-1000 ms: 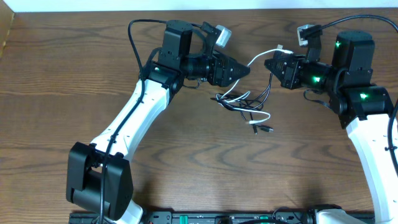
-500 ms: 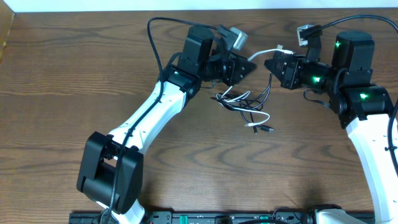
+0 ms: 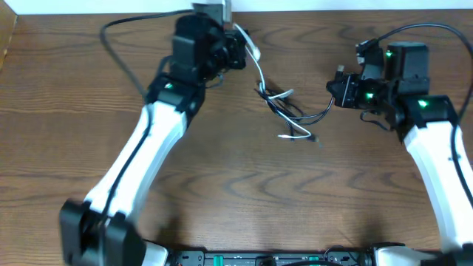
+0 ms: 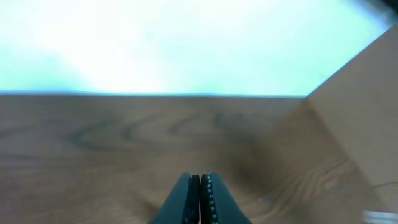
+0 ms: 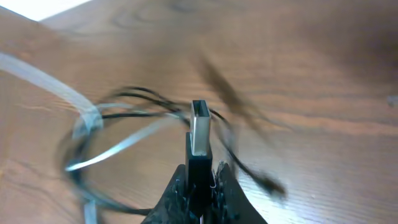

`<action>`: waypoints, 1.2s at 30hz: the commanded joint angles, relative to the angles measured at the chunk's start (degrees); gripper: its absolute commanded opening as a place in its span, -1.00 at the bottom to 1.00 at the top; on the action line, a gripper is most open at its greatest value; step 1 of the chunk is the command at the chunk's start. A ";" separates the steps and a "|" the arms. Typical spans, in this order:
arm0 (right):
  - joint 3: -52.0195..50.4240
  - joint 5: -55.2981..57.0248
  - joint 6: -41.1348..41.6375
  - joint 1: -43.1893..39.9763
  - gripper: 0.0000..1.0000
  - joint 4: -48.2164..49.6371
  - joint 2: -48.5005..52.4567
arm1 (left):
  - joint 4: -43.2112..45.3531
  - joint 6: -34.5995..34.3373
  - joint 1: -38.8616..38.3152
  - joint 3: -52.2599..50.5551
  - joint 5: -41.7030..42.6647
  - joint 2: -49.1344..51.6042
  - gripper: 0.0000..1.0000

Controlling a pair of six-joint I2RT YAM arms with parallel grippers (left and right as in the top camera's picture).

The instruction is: Untangle cables

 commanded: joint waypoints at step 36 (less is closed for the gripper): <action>0.09 0.37 -1.53 -0.39 -0.98 2.10 10.29 | -22.67 2.21 -2.45 1.49 8.39 12.83 0.96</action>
